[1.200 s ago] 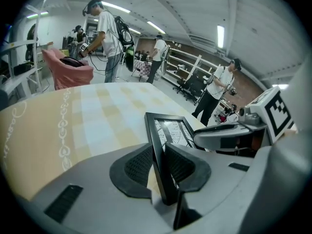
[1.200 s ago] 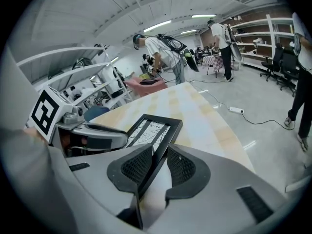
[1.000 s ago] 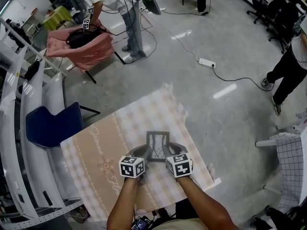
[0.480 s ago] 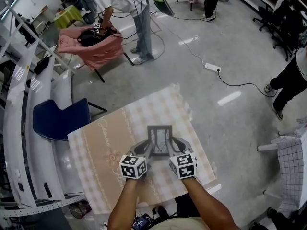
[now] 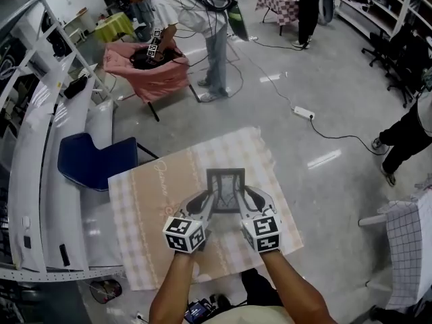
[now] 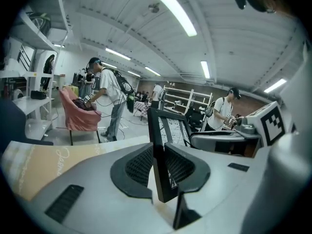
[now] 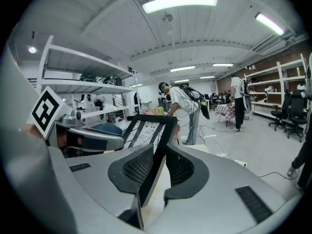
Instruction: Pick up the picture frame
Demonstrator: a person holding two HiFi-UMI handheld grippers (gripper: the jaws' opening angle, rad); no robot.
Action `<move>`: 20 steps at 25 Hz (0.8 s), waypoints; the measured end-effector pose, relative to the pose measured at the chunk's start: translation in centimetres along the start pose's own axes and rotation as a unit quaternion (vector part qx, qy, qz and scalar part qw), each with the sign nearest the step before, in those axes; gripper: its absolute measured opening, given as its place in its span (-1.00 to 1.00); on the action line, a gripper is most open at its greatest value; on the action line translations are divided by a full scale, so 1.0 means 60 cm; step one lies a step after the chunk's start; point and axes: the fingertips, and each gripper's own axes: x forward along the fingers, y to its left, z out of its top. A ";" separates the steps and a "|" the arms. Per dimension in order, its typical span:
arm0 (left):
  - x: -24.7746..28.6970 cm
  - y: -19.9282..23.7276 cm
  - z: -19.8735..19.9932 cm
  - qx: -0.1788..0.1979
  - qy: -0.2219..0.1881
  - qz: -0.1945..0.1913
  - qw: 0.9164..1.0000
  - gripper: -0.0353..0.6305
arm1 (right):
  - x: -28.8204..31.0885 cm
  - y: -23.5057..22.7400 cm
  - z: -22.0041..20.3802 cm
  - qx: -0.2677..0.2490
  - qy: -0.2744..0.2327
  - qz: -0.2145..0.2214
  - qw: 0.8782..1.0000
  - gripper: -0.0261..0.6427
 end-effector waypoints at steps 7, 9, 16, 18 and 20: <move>-0.116 -0.030 0.079 0.025 -0.071 0.011 0.997 -0.67 | -0.068 0.077 0.096 -0.038 -0.062 0.026 0.997 -0.66; -0.158 -0.042 0.102 0.035 -0.093 0.016 0.995 -0.67 | -0.091 0.103 0.123 -0.050 -0.081 0.036 0.995 -0.66; -0.316 -0.067 0.152 0.058 -0.156 0.035 0.985 -0.68 | -0.182 0.224 0.206 -0.090 -0.139 0.067 0.984 -0.67; -0.352 -0.077 0.170 0.066 -0.171 0.039 0.982 -0.68 | -0.207 0.249 0.232 -0.100 -0.155 0.073 0.980 -0.67; -0.389 -0.086 0.185 0.075 -0.184 0.046 0.979 -0.68 | -0.232 0.277 0.251 -0.108 -0.167 0.081 0.977 -0.67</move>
